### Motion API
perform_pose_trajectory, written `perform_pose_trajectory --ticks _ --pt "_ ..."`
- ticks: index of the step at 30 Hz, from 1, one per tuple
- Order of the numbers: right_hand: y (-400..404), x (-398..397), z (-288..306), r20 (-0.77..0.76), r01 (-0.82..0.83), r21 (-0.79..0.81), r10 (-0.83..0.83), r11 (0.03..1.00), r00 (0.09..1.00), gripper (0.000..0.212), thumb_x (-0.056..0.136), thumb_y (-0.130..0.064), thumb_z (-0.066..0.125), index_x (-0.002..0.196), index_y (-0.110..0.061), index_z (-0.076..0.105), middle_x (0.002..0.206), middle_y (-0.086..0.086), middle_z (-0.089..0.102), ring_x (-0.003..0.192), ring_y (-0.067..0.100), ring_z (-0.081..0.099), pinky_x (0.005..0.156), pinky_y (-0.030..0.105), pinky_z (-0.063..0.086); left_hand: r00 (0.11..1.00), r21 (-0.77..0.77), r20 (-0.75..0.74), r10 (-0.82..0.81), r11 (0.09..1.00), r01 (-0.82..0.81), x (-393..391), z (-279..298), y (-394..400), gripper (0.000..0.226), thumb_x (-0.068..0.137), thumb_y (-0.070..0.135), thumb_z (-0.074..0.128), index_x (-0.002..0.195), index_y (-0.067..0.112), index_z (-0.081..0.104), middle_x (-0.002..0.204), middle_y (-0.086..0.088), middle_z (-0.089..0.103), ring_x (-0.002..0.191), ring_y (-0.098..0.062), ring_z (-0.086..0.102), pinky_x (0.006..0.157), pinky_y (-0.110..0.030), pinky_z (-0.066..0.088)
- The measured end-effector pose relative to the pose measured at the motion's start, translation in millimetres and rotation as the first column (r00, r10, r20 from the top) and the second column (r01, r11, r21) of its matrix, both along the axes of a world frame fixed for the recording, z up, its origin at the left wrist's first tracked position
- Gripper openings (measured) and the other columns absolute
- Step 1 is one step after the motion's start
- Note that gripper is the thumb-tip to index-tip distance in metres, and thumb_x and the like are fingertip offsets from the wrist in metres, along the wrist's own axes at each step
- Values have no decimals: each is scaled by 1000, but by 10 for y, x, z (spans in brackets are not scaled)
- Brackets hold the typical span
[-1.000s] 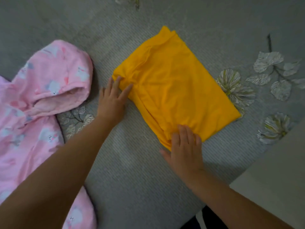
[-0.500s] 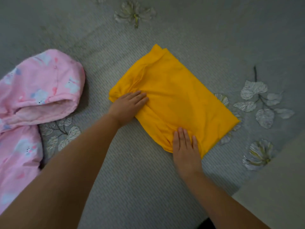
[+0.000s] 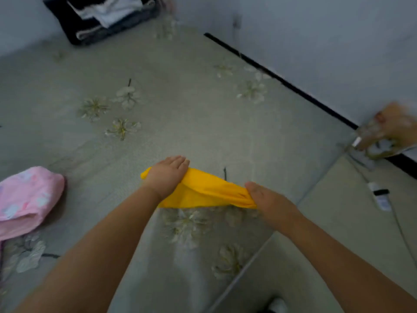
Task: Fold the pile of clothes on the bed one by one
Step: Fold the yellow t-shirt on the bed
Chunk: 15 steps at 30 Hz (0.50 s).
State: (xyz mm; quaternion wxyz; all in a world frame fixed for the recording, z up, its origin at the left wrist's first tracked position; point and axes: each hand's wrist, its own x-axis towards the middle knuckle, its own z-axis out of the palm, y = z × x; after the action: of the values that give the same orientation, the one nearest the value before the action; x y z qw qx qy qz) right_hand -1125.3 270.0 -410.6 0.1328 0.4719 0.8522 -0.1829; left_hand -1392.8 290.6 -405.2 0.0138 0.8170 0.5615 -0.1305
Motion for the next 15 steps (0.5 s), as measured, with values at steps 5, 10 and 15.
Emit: perform_pose_trajectory --ticks 5,10,15 --pt "558 1438 896 33 164 100 -168 981 985 55 98 -10 31 146 -14 5 154 6 15 136 19 27 103 23 19 996 93 84 8 996 -16 1497 855 670 49 100 13 23 146 11 8 155 -8 8 142 -18 11 111 -26 8" --pt "994 2613 1696 -6 313 253 -322 916 947 59 95 -12 37 147 -18 8 152 9 22 132 25 35 101 29 32 992 169 92 -83 983 66 2705 1651 1273 52 97 8 28 146 11 11 155 -7 10 141 -19 13 109 -27 11" --pt "1751 3431 2312 -36 364 352 -376 862 926 60 95 -9 36 147 -22 8 154 3 15 137 21 27 108 30 25 969 333 122 -215 929 164 3518 2270 2186 50 98 7 27 146 10 11 155 -7 9 141 -20 11 110 -27 9"
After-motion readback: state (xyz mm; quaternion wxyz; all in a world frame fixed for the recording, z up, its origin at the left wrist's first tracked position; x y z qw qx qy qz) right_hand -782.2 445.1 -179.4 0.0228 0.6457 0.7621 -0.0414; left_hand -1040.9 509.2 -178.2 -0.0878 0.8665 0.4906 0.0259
